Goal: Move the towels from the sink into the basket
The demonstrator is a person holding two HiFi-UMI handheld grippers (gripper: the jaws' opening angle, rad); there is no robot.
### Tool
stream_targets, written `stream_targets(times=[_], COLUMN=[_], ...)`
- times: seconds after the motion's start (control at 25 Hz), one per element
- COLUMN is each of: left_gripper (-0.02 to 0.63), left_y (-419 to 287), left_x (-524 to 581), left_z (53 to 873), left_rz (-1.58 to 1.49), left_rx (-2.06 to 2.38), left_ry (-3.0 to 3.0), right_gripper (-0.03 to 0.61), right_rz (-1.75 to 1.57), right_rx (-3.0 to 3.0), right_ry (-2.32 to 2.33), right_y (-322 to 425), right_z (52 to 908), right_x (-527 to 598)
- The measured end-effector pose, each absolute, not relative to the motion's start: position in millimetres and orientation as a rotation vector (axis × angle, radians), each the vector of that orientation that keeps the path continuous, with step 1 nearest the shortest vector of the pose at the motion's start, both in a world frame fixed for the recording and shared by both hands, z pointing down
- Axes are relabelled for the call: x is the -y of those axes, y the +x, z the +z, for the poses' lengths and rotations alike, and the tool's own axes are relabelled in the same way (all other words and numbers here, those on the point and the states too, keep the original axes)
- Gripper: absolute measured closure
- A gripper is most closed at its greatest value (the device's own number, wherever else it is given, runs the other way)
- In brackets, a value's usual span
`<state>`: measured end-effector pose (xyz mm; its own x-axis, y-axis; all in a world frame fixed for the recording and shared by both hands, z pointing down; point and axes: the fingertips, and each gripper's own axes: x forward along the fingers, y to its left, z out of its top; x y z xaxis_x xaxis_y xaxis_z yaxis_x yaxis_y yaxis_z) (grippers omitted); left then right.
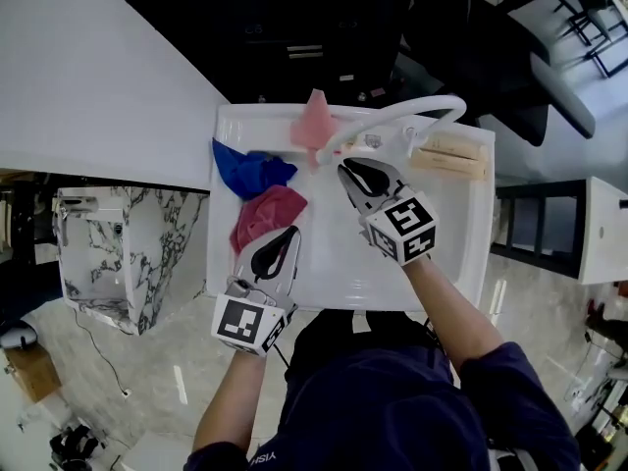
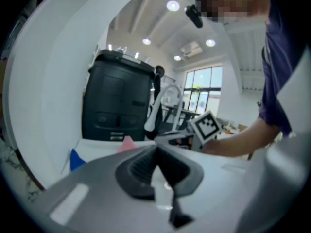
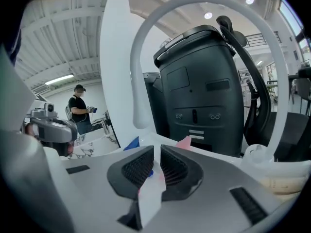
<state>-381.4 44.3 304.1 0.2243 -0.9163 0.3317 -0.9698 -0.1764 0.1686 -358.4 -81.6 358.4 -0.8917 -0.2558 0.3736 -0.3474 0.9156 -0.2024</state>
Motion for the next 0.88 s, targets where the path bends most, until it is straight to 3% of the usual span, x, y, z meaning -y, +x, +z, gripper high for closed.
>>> stream_targets(times=[0.08,0.2,0.44,0.88], left_gripper=[0.611,0.611,0.609,0.601], left_y=[-386,-391,-399,-409], left_x=[-44,-41,-31,-18], left_z=[311,320,333,349], left_rz=[0.223,0.228,0.232,0.233], left_rx=[1.756,1.754,1.757,1.746], left_ry=[2.146,2.128,2.108,2.081], right_gripper=[0.568,0.5,0.46,0.428], right_rz=[0.376,0.382,0.391,0.392], right_rx=[2.717,2.685,2.63,2.516], right_ry=[0.451,0.458,0.479,0.522], right_y=[-363,-370,-381,-397], right_z=[369,386,415,456], right_x=[86,93,111,133])
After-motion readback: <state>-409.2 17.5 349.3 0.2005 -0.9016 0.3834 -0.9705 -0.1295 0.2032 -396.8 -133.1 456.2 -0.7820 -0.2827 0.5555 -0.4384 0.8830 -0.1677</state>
